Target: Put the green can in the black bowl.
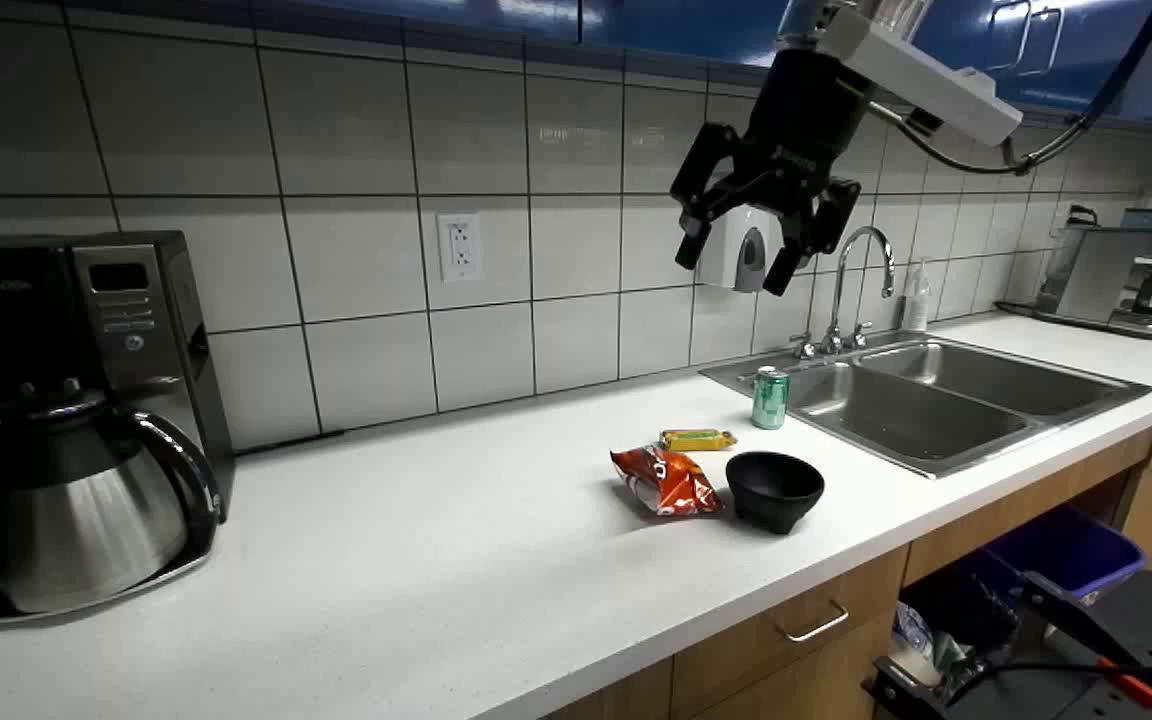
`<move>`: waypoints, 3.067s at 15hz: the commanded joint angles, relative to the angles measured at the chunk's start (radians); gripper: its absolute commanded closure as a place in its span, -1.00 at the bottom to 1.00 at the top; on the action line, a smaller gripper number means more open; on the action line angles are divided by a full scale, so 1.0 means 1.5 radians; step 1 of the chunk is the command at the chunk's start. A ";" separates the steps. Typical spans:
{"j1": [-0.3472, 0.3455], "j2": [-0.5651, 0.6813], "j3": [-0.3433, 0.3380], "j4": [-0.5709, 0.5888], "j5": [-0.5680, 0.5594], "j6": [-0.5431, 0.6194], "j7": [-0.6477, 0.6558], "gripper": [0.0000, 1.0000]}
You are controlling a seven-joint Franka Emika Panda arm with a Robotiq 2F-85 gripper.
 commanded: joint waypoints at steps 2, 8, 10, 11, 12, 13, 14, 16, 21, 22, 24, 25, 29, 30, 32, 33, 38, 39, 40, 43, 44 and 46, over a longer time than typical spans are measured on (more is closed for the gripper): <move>-0.004 0.001 0.003 0.001 0.002 -0.002 -0.002 -1.00; -0.004 0.007 0.002 0.001 0.002 0.001 -0.004 -1.00; -0.010 0.012 0.008 0.001 -0.002 0.013 0.005 -1.00; -0.012 0.015 0.010 0.001 -0.003 0.017 0.008 -1.00; -0.015 0.020 0.011 0.001 -0.005 0.025 0.011 -1.00; -0.019 0.025 0.012 0.001 -0.008 0.035 0.014 -1.00; -0.022 0.032 0.011 0.001 -0.008 0.045 0.014 -1.00; -0.030 0.049 0.008 0.001 -0.011 0.072 0.012 -1.00; -0.048 0.097 -0.019 0.001 -0.012 0.123 -0.012 -1.00; -0.051 0.108 -0.027 0.001 -0.012 0.132 -0.020 -1.00; -0.058 0.130 -0.047 0.001 -0.013 0.147 -0.040 -1.00; -0.062 0.143 -0.057 0.001 -0.014 0.155 -0.049 -1.00; -0.072 0.190 -0.102 0.001 -0.005 0.195 -0.103 -1.00; -0.072 0.205 -0.115 0.006 -0.002 0.206 -0.119 -1.00; -0.069 0.234 -0.139 0.013 0.008 0.224 -0.150 -1.00; -0.067 0.249 -0.150 0.019 0.013 0.231 -0.164 -1.00; -0.042 0.330 -0.215 0.062 0.060 0.254 -0.250 -1.00; -0.038 0.346 -0.224 0.073 0.078 0.257 -0.271 -1.00; -0.034 0.362 -0.233 0.087 0.099 0.257 -0.294 -1.00; -0.029 0.417 -0.246 0.140 0.177 0.247 -0.366 -1.00; -0.031 0.438 -0.245 0.162 0.203 0.240 -0.388 -1.00; -0.040 0.481 -0.238 0.203 0.248 0.235 -0.422 -1.00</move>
